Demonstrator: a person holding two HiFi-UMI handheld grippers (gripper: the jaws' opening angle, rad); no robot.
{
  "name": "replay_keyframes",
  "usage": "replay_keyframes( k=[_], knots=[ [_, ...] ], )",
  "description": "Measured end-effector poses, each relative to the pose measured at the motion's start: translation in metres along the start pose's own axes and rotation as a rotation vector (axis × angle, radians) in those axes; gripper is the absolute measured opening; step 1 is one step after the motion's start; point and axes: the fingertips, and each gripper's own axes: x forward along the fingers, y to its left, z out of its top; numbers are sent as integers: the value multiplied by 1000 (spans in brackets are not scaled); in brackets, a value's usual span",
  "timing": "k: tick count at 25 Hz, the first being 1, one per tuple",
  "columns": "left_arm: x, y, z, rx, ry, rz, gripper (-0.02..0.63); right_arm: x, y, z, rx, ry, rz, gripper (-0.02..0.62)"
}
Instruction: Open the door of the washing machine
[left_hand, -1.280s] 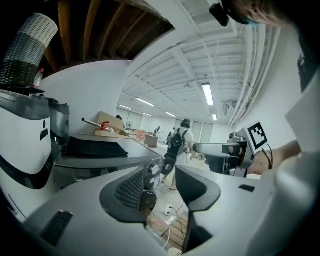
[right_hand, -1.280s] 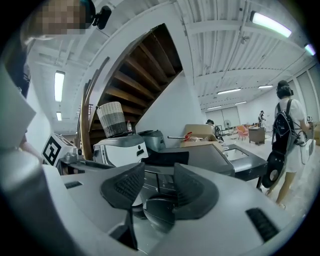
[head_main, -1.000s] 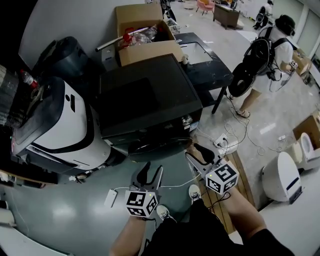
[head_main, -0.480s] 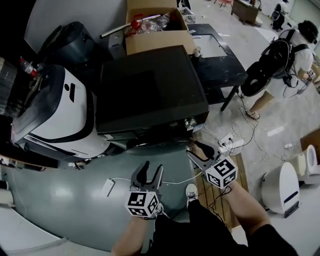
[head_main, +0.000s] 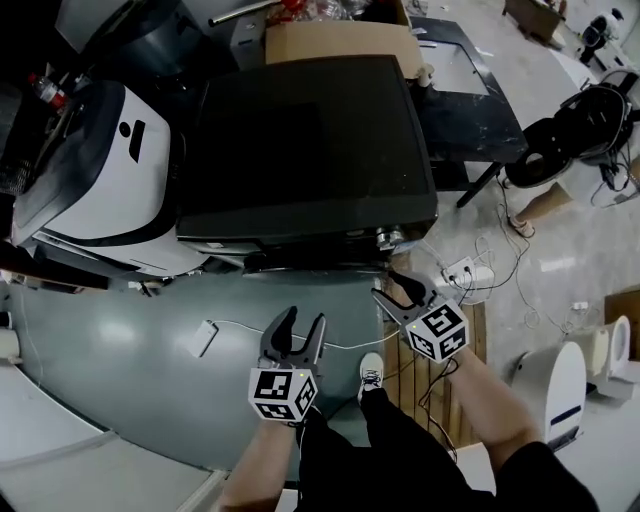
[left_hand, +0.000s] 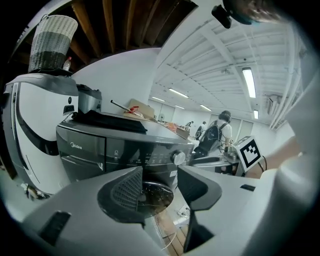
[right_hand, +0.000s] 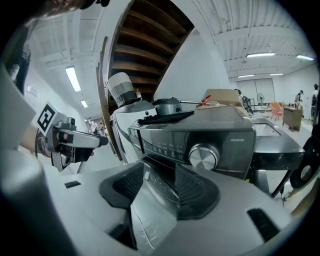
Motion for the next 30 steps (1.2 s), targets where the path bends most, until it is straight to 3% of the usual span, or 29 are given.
replay_keyframes(
  k=[6,15,25,30],
  knots=[
    [20,7,-18,-21,30,31,222,36,-22,-41,6,86,37,199],
    [50,21,-53,-35,87,40,222,83,-61,-104,2,188,9,199],
    [78,41,-83,-43,119,40,222,121,-72,-140,-83,288,40,204],
    [88,45,-91,-57,121,47,222,132,-80,-148,-75,301,16,204]
  ],
)
